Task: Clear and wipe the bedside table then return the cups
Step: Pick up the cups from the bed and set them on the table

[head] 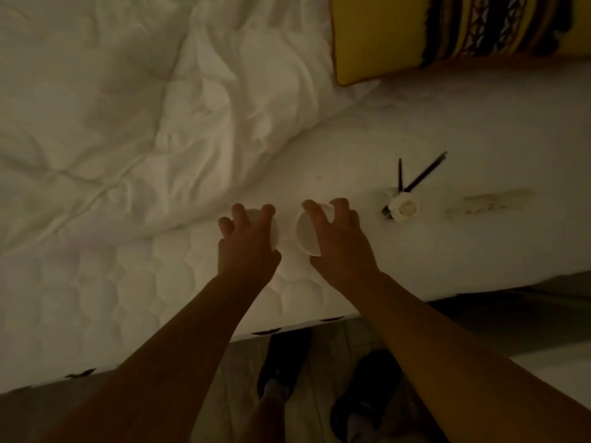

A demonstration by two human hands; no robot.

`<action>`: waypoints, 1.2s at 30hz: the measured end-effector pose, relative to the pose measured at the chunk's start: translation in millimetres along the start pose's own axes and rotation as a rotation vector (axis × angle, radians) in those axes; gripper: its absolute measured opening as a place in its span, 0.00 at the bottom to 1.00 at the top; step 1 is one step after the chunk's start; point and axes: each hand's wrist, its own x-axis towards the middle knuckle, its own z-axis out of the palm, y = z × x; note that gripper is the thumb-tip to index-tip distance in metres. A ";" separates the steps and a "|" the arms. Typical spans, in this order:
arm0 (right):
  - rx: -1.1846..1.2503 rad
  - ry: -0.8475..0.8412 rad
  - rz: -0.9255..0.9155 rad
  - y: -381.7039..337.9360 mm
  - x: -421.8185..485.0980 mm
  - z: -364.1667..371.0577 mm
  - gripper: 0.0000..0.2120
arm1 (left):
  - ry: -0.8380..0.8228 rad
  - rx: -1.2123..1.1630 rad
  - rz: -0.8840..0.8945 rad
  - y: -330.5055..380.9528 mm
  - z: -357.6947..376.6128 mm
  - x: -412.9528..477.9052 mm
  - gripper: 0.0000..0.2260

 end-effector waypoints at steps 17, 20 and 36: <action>0.370 0.390 0.800 228.2 -308.2 -77.2 0.44 | -0.335 0.164 0.774 268.9 99.8 -128.0 0.32; 0.426 0.507 0.965 276.2 -352.8 -87.4 0.43 | -0.382 0.205 0.917 349.4 127.8 -139.2 0.31; 0.224 0.829 1.354 437.2 -447.0 -101.6 0.44 | -0.273 0.444 1.543 589.0 248.5 -236.4 0.32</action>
